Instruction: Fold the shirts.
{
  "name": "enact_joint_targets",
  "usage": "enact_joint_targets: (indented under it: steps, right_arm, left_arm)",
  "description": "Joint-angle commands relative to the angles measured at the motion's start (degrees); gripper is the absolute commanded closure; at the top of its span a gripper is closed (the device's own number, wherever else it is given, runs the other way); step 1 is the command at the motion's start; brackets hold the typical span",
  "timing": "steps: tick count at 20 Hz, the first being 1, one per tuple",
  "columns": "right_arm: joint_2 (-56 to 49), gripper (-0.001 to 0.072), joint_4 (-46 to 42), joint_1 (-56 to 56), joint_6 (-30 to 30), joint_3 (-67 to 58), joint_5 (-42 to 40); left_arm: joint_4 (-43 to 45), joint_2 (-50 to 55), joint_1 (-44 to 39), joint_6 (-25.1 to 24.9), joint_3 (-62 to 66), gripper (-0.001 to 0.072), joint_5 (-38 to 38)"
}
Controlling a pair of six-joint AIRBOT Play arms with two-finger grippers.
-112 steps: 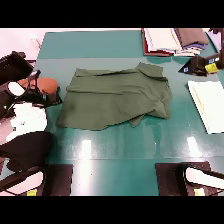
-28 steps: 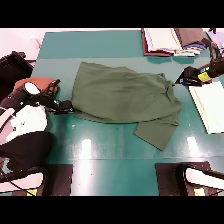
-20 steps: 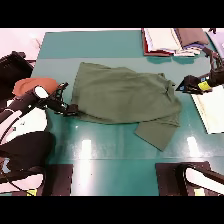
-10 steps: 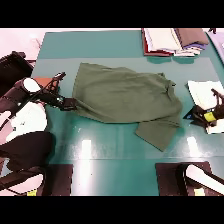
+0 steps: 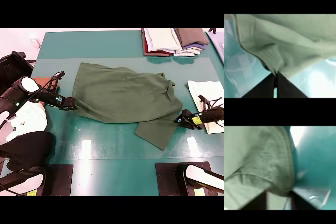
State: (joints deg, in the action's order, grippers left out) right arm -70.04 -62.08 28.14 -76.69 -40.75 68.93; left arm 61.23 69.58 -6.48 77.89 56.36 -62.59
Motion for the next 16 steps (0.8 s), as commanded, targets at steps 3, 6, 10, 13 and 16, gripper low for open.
enact_joint_targets:
  steps: [3, 6, 10, 13, 16]
  right_arm:
    - [1.7, 0.0693, 1.1, -6.6, 1.3, -0.3, -1.8]
    - [8.6, 0.0693, 1.1, -9.7, 1.2, -3.1, -1.7]
    - [19.0, 0.0694, 1.2, -12.5, 1.1, -19.6, -0.6]
    - [24.7, 0.0695, 1.0, -13.5, -0.5, -36.6, -1.5]
    - [27.1, 0.0696, 1.0, -10.9, -1.7, -54.3, -1.2]
  left_arm:
    - [0.0, -0.1, 0.0, 0.1, 0.9, 0.0683, -0.6]
    - [0.1, -3.8, 0.0, 0.2, 6.3, 0.0684, -1.3]
    - [1.0, -12.9, 0.0, 1.8, 21.5, 0.0684, -0.3]
    - [4.9, -19.5, 0.0, 4.3, 35.9, 0.0684, 3.1]
    - [7.5, -22.8, 0.0, 5.4, 50.8, 0.0685, 7.7]
